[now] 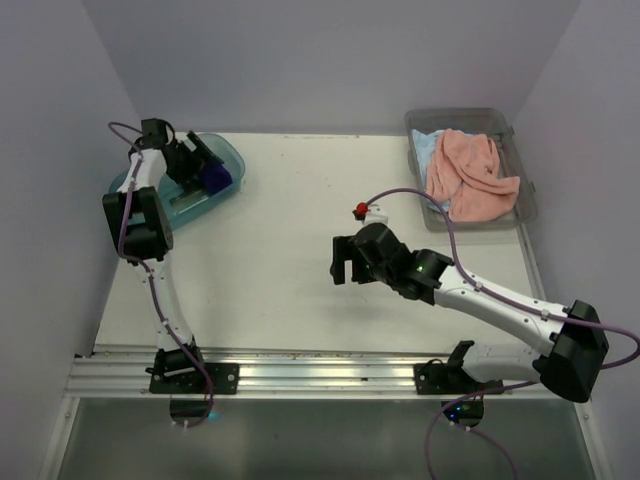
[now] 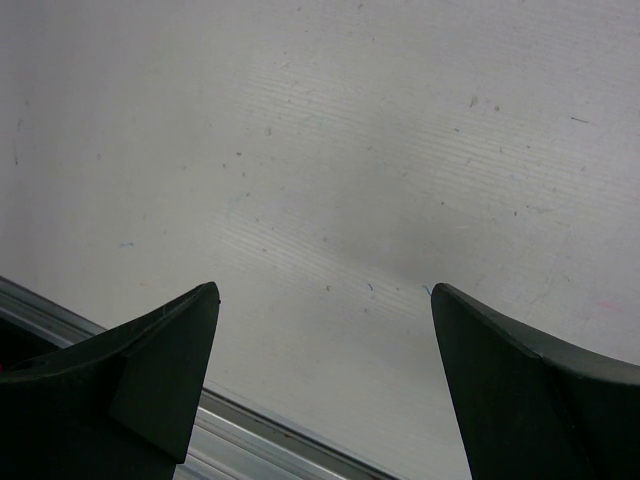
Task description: Roll the towels
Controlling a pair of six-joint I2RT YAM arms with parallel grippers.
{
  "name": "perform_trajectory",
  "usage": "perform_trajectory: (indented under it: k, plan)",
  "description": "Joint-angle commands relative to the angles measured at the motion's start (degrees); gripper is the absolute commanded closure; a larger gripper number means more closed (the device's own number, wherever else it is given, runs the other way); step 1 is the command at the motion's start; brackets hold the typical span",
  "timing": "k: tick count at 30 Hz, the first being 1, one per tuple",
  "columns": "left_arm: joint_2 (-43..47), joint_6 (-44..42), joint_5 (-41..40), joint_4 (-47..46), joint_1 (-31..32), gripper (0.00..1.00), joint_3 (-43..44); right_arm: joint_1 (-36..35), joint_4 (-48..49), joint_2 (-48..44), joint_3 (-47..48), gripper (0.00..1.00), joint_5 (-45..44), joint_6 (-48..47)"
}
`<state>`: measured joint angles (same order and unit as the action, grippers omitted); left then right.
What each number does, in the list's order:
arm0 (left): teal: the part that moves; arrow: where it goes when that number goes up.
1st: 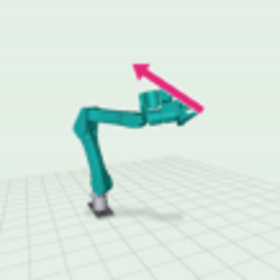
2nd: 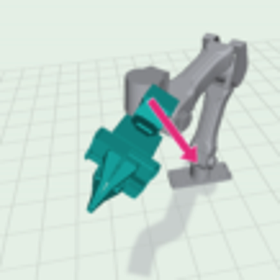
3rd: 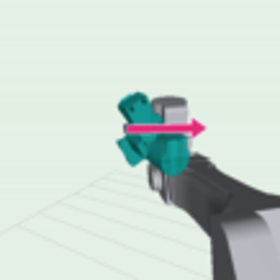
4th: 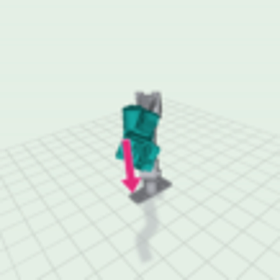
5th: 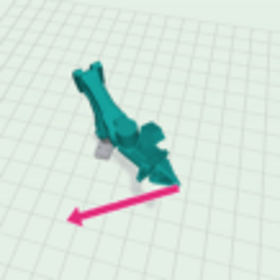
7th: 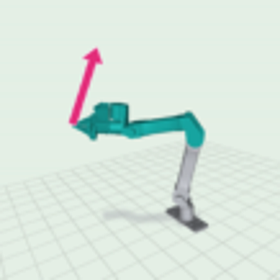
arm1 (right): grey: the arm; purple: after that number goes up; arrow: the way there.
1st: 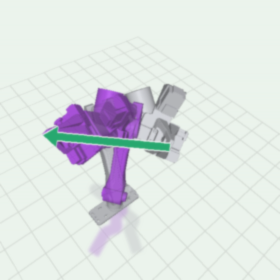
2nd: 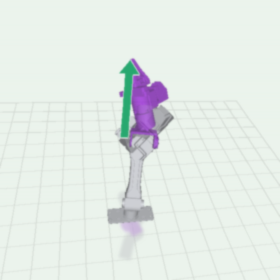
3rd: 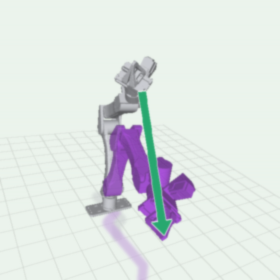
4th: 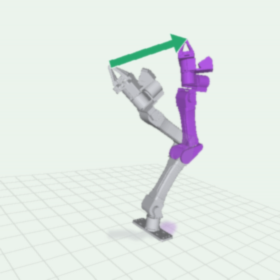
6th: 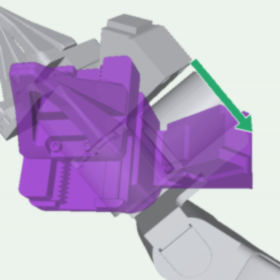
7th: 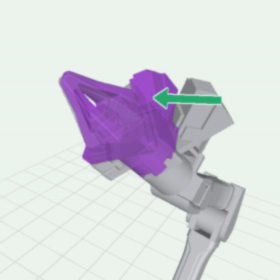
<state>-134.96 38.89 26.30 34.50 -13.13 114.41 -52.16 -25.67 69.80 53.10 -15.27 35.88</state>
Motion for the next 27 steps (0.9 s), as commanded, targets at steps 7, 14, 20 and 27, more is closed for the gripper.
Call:
perform_trajectory:
  k: [7, 14, 20, 27]
  plan:
    - [5.66, -4.26, -3.98, 5.84, -0.94, 0.00, -0.41, 0.04, 2.55, -2.39, -1.42, 0.09, 0.59, 0.24]
    - [6.81, -4.18, -2.40, 3.83, -1.38, 0.06, -1.82, 0.04, 2.47, -4.06, -2.47, 0.09, 0.76, 0.42]
    - [4.09, -3.74, -0.29, 2.86, -1.11, 0.20, -0.94, 0.13, 2.47, -5.81, -3.53, 0.09, 0.15, 1.04]
    - [1.63, -3.47, 1.99, 1.54, -0.85, 0.41, 1.60, 0.04, 2.38, -4.59, -2.74, 0.09, 0.15, 0.86]
